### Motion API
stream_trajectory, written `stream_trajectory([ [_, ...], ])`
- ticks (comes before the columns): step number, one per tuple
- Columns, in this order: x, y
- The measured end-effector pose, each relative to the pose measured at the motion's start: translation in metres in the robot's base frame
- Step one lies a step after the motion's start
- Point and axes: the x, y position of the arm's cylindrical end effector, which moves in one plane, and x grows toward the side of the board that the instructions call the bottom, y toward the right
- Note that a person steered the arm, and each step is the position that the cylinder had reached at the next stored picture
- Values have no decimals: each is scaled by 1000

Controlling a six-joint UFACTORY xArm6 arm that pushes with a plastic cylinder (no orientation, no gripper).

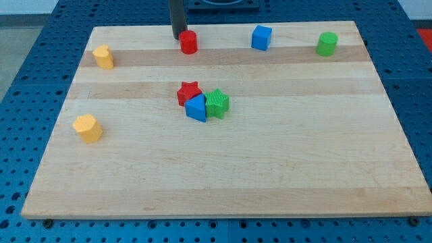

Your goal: Slide the red circle closer to the red star

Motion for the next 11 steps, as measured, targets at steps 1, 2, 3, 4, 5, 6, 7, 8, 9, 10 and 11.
stream_trajectory([
  [1, 104, 0],
  [2, 120, 0],
  [3, 115, 0],
  [4, 65, -14],
  [5, 26, -30],
  [6, 67, 8],
  [7, 70, 8],
  [8, 70, 15],
  [9, 44, 15],
  [10, 14, 3],
  [11, -14, 7],
])
